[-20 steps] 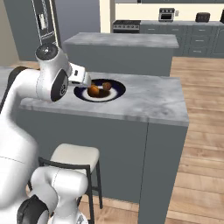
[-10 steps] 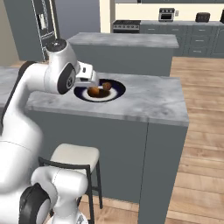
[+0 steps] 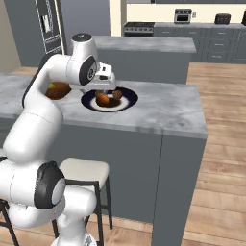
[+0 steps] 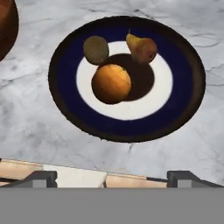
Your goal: Take the fruits from the plate on the dining counter and place two fruits in each bowl.
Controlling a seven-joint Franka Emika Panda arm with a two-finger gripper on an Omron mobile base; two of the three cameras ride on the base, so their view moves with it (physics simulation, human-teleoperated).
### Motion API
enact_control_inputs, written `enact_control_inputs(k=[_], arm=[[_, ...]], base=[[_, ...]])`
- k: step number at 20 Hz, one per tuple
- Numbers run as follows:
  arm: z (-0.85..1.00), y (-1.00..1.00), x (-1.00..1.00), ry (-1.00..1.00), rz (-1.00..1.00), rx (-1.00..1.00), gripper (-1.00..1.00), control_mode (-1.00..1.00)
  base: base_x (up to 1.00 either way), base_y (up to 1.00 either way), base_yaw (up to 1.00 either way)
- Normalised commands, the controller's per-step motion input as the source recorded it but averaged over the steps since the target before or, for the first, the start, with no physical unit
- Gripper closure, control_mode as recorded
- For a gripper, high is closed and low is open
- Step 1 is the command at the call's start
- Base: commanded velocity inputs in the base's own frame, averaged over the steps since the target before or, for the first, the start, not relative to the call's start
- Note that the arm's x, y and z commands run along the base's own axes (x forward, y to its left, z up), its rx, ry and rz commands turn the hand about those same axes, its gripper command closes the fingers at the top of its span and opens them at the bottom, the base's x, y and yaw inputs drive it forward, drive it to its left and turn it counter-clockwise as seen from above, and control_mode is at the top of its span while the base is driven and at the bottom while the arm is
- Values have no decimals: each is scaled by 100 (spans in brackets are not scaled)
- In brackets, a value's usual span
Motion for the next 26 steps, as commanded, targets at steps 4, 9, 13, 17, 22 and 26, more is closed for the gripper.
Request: enact_control_inputs(k=[4, 9, 13, 17, 22, 26], arm=[[-43, 4, 75, 14, 0, 0, -100, -100], [-46, 12, 55, 7, 0, 0, -100, -100], [-26, 14, 6, 0, 0, 0, -100, -100], [-30, 2, 15, -2, 0, 0, -100, -100], [-12, 0, 61, 0, 0, 2, -100, -100], [-14, 0, 43, 0, 0, 2, -100, -100]], base=[[0, 0, 0], [0, 0, 0], [0, 0, 0], [0, 0, 0], [0, 0, 0], [0, 0, 0]])
